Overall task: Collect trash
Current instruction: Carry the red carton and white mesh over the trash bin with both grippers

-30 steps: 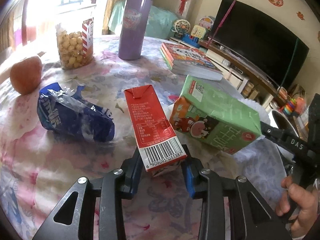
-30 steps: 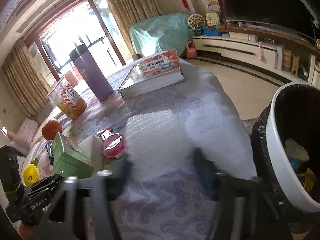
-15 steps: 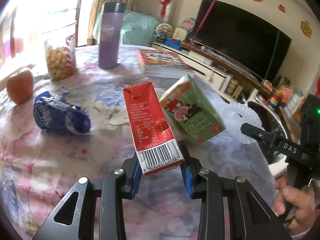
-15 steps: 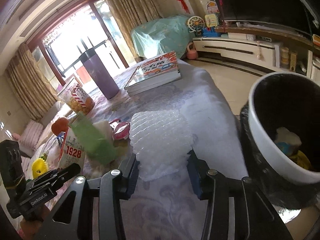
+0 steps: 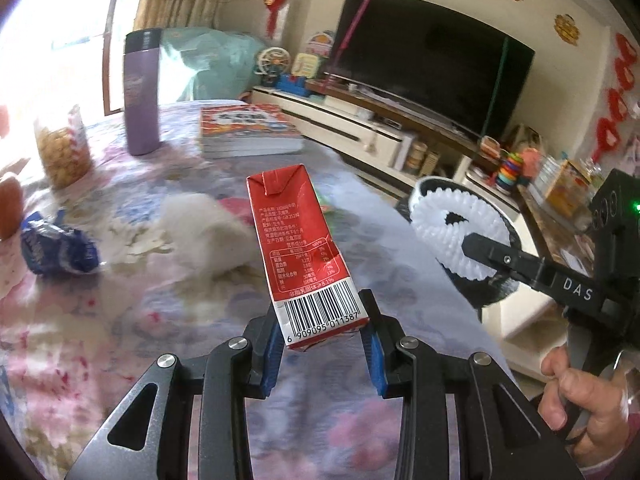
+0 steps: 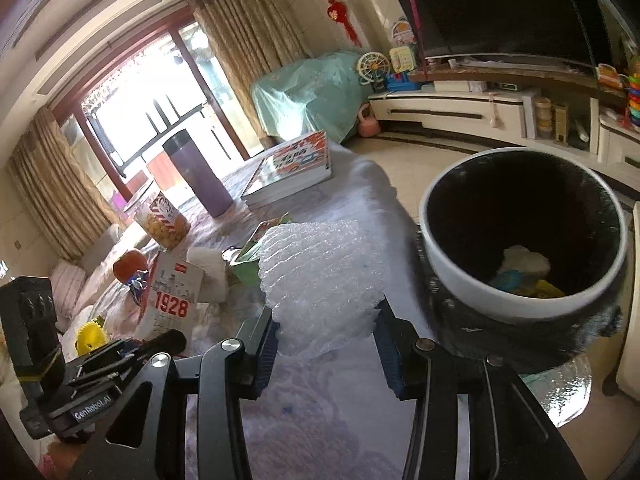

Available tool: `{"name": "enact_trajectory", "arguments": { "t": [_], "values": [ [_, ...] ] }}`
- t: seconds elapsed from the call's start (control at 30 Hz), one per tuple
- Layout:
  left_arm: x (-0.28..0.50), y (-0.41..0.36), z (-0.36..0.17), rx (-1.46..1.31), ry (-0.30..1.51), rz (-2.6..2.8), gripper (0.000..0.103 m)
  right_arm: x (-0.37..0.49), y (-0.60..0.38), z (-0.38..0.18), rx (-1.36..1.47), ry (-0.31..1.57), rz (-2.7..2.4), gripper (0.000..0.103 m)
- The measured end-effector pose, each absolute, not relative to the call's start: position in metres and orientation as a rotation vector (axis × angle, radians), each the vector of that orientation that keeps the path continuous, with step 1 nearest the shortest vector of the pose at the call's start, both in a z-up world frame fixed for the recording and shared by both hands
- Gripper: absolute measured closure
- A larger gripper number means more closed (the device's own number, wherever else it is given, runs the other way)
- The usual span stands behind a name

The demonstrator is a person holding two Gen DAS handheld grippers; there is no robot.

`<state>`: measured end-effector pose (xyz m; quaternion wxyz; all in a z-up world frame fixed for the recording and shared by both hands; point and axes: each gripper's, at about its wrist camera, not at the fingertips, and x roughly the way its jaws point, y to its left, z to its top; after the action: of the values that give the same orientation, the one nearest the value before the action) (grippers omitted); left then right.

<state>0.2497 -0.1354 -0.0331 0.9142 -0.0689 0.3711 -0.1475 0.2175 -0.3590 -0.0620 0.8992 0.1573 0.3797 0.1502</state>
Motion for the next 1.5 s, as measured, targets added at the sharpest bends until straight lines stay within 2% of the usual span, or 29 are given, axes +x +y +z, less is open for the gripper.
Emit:
{"name": "enact_trajectory", "arguments": {
  "t": [0.63,1.5],
  "values": [
    [0.285,-0.201,-0.036,-0.071,0.779,-0.436,0.070,0.199,-0.425,-0.053,0.365,0.744,0.204,0.059],
    [0.338,-0.265,-0.037,-0.006,0.782,-0.526,0.070,0.215,-0.480,-0.062,0.377,0.758,0.109,0.058]
  ]
}}
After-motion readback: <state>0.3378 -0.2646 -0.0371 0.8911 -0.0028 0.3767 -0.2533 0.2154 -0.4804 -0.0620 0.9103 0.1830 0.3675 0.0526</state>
